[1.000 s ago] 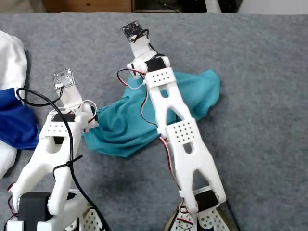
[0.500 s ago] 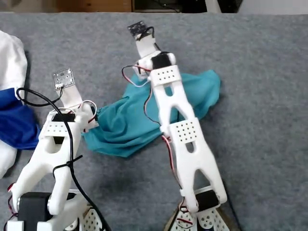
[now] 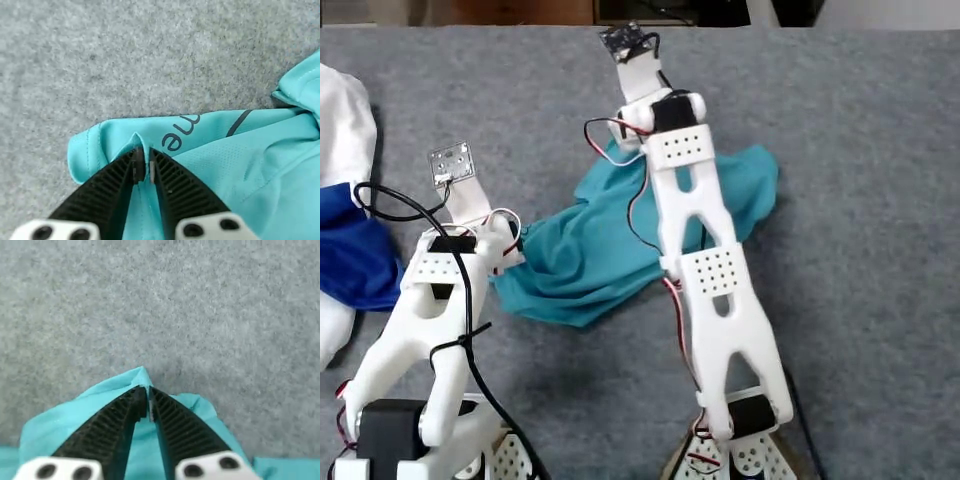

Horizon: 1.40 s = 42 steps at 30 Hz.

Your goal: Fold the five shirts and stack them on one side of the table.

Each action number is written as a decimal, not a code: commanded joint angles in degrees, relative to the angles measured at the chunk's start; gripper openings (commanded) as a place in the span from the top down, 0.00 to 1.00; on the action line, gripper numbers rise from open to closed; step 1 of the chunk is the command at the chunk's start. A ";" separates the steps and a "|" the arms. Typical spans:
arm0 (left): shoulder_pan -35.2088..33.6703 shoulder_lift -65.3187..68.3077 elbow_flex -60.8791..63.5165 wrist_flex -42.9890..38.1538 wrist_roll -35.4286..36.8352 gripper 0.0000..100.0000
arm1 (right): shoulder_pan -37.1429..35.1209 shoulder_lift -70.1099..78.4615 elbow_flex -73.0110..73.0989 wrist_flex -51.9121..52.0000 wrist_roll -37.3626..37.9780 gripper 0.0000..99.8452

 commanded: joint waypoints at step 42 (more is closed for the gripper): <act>-0.79 -0.31 -0.26 -0.97 0.18 0.98 | -0.75 1.63 0.31 -3.60 16.62 0.75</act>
